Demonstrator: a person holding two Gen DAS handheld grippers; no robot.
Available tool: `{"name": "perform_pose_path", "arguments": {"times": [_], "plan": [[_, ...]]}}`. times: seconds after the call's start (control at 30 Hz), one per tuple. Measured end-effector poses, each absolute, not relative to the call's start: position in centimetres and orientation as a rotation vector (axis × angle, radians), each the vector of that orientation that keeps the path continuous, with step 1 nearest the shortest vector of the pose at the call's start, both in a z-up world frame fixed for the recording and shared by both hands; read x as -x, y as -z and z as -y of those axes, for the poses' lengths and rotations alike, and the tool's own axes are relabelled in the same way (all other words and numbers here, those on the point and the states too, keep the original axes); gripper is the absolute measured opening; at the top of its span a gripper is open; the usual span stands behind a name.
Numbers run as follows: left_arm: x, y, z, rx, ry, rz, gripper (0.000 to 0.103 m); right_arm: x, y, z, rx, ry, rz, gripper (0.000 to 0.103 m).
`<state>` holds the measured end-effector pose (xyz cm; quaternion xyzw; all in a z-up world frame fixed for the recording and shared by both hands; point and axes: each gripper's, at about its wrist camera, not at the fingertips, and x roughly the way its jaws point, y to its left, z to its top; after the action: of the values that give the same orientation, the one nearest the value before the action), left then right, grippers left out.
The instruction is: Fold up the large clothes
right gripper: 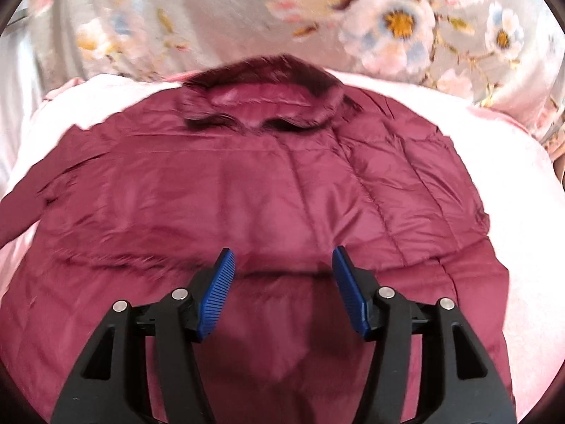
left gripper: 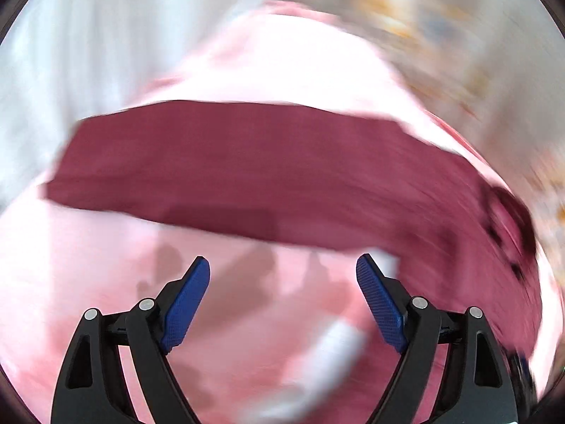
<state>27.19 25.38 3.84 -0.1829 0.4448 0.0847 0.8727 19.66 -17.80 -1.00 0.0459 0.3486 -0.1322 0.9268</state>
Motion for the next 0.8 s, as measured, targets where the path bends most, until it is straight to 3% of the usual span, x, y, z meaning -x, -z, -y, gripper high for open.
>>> {"name": "perform_pose_path", "arguments": {"times": [0.13,0.33,0.4,0.47,0.53,0.8], "plan": [[-27.7,-1.9,-35.0,0.526,-0.322,-0.955,0.081,-17.9,1.0,15.3,-0.063,0.244,-0.711,0.063],[-28.6,-0.7,-38.6,0.612,-0.33,-0.951,0.076,-17.3,2.6,14.0,-0.057,0.261,-0.754,0.064],[-29.0,-1.1,-38.0,0.56,-0.34,-0.937,0.061,-17.4,2.9,14.3,-0.074,0.269,-0.763,0.065],[-29.4,-1.5,-37.2,0.523,-0.323,-0.941,0.023,-17.3,3.0,14.5,-0.091,0.273,-0.765,0.068],[-29.8,-2.5,-36.1,0.487,-0.298,-0.932,0.007,-17.3,3.2,14.7,-0.106,0.272,-0.766,0.069],[-30.2,-11.0,-26.8,0.28,-0.142,-0.77,0.0,-16.4,2.6,15.3,-0.14,0.284,-0.731,0.069]]}}
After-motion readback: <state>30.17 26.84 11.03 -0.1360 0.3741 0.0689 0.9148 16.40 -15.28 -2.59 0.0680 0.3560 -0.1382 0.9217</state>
